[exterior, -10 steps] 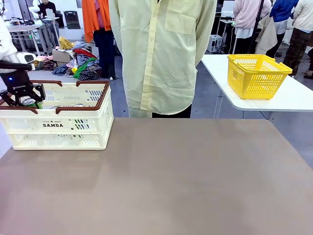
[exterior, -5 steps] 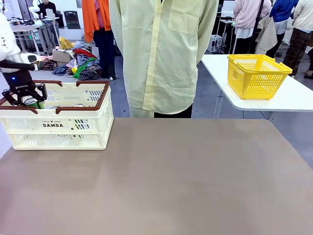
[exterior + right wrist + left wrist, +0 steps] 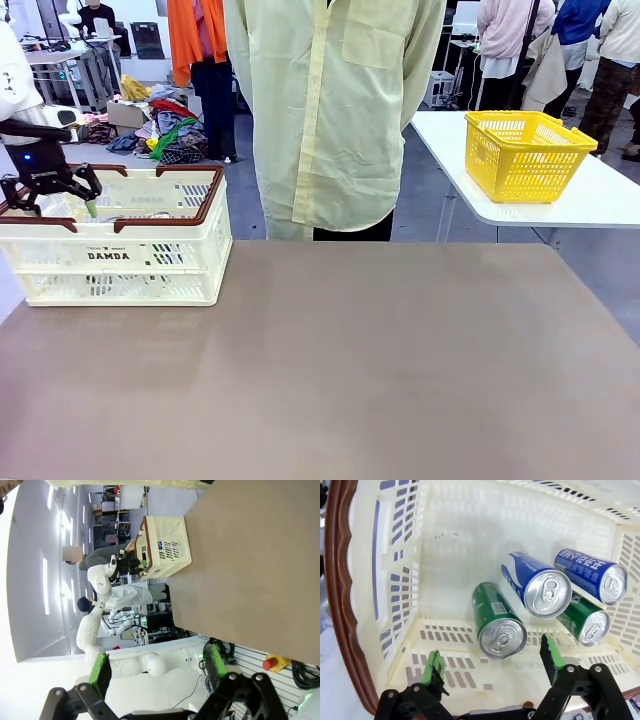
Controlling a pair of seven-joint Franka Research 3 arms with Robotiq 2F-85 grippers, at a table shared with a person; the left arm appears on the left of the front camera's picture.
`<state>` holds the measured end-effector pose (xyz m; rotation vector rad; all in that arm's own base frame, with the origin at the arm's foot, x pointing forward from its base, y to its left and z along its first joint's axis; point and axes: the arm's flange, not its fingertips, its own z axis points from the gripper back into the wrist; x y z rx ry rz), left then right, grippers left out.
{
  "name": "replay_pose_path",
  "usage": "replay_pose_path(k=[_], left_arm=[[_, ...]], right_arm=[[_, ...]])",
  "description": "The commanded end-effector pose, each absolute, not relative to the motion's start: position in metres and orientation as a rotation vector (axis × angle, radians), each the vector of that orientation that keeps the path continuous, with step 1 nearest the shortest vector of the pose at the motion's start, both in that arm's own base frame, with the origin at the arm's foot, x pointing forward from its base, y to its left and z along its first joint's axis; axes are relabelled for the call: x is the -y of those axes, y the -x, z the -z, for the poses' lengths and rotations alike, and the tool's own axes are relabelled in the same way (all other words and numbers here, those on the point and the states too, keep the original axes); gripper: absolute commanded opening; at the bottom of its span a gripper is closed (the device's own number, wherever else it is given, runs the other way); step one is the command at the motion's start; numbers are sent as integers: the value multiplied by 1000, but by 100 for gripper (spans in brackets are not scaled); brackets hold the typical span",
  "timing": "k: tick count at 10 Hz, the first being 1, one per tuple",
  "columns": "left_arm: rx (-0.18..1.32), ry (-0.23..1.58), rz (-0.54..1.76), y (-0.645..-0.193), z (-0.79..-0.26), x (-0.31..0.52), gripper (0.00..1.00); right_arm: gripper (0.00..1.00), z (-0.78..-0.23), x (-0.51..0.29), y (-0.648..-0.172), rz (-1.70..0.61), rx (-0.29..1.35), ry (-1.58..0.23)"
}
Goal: Place the drinks into the Shopping basket.
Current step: Pick up one drink and place it into the Shopping basket.
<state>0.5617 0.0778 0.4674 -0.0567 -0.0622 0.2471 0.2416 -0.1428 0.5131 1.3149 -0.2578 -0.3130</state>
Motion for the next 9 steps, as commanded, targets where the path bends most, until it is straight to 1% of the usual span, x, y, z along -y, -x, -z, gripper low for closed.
replay_pose_path(k=[1, 3, 4, 5, 6, 7, 8, 9], left_arm=[[69, 34, -256, -559, -472, -74, 100], [109, 68, -244, -553, -489, -69, 100], [148, 99, -237, -547, -510, -65, 100], [205, 177, -243, -535, -548, -59, 100], [241, 323, -271, -521, -588, -55, 100], [205, 500, -272, -501, -624, -57, 100], [131, 693, -249, -479, -649, -66, 100], [47, 882, -224, -447, -663, -87, 100]], right_arm=[[100, -517, 142, -244, 301, 279, -1333], [100, -517, 142, -244, 301, 279, -1333], [100, -517, 142, -244, 301, 279, -1333], [100, -517, 142, -244, 301, 279, -1333], [100, -517, 142, -244, 301, 279, -1333], [100, -517, 142, -244, 301, 279, -1333], [100, -517, 142, -244, 301, 279, -1333], [100, -517, 142, -244, 301, 279, -1333]])
